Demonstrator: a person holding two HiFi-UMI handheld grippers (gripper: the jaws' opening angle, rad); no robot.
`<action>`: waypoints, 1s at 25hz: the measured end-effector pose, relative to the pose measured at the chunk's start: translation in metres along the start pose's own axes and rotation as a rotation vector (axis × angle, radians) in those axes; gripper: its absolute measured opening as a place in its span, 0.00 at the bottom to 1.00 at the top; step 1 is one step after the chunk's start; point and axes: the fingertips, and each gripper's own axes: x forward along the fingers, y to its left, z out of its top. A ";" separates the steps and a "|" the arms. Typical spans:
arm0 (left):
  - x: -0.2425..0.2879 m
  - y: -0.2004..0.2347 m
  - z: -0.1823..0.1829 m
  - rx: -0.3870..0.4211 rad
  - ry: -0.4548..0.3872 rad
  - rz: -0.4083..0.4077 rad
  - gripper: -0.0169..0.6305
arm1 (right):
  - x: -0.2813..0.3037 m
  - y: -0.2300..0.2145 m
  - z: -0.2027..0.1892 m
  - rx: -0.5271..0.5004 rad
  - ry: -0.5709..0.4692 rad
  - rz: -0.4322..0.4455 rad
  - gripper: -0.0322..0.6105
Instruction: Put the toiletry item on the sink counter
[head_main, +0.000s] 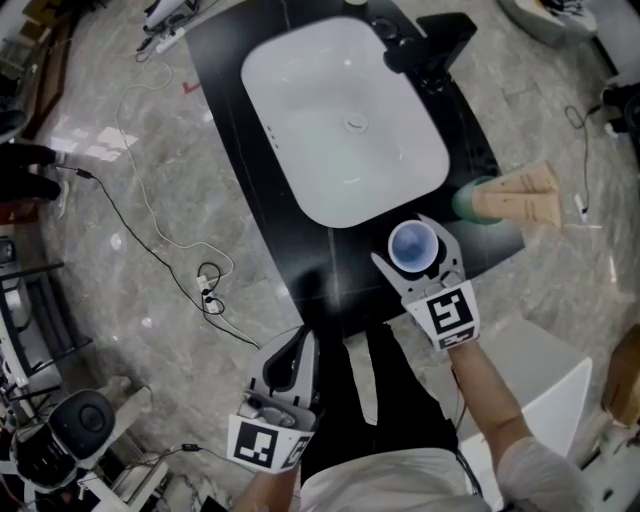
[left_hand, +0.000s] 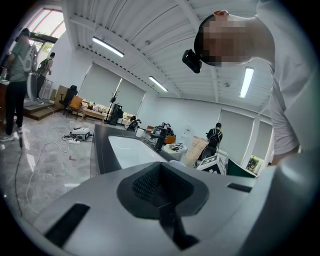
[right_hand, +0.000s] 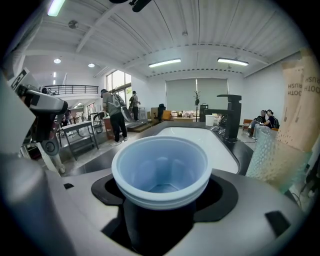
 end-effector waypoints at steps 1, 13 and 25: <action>-0.001 0.000 -0.001 0.001 0.001 0.000 0.03 | 0.000 0.000 -0.001 -0.002 0.001 -0.001 0.60; -0.005 -0.004 0.005 0.006 -0.006 -0.019 0.03 | -0.010 0.000 -0.005 0.024 0.007 -0.027 0.61; -0.016 -0.003 0.021 0.046 -0.033 -0.015 0.03 | -0.023 0.003 -0.010 0.088 0.005 -0.072 0.61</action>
